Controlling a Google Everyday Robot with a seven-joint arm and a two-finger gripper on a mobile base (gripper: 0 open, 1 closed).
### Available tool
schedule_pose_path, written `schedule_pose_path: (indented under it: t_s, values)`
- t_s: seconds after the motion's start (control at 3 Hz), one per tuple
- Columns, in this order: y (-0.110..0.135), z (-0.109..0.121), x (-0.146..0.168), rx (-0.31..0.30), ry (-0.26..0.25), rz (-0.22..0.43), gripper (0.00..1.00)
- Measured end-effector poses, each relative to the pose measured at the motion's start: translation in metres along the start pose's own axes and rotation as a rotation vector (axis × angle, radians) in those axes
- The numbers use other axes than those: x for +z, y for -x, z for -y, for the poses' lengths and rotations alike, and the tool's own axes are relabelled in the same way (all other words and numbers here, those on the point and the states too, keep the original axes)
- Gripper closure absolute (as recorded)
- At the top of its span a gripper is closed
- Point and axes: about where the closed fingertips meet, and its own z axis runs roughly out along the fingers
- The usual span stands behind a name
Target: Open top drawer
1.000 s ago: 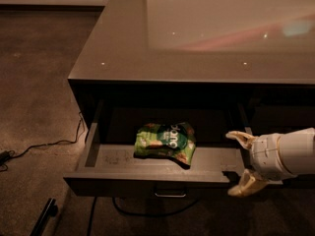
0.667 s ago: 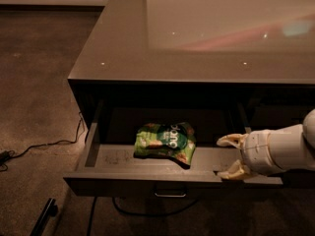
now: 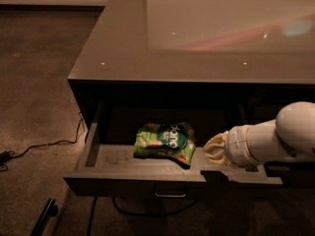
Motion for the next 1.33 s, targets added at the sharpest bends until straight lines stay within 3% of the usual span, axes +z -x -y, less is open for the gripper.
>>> schedule_pose_path:
  t_s: [0.33, 0.67, 1.33]
  values:
    - [0.007, 0.007, 0.012, -0.044, 0.001, -0.02, 1.0]
    - [0.009, 0.01, 0.036, -0.087, 0.032, -0.057, 1.0]
    - [-0.003, 0.002, 0.071, -0.105, 0.112, -0.114, 1.0]
